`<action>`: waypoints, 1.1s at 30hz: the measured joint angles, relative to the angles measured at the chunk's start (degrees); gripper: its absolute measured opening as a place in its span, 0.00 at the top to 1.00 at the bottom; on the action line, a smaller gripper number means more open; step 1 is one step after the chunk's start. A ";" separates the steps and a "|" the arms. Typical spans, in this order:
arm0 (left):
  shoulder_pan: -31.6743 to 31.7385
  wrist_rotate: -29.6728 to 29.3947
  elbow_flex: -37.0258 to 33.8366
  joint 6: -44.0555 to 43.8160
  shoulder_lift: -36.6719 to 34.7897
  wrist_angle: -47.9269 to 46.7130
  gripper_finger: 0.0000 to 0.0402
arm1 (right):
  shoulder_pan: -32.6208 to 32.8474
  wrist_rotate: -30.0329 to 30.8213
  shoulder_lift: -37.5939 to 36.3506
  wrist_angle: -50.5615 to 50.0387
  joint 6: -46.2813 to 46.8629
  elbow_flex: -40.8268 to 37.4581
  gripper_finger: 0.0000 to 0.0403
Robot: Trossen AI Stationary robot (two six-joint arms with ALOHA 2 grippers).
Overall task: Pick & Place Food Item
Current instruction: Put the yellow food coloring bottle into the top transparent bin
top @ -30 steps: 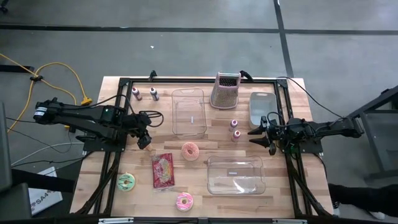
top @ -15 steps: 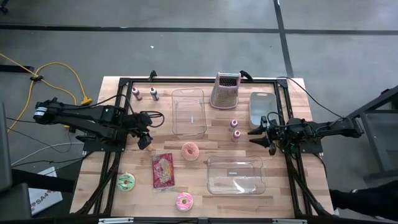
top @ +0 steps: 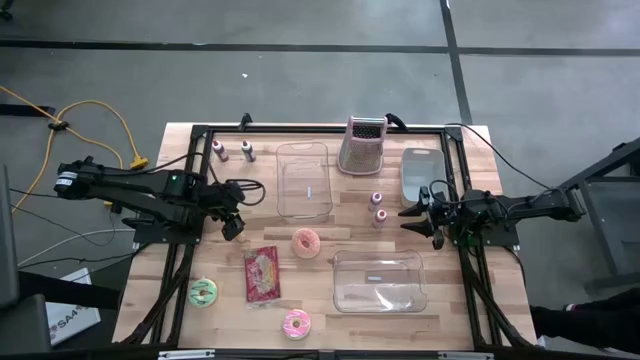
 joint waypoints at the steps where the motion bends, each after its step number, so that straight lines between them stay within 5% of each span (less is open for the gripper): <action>1: 0.01 0.01 0.00 -0.07 0.52 0.00 0.41 | 0.00 0.00 0.00 -0.01 0.00 0.01 0.60; 21: -0.18 6.24 0.00 -0.46 6.82 -0.46 0.41 | 0.00 0.00 0.00 -0.02 0.00 0.01 0.60; 33: -4.85 4.18 0.00 -2.18 6.82 -3.37 0.41 | 0.00 0.00 -0.01 -0.01 0.00 0.00 0.60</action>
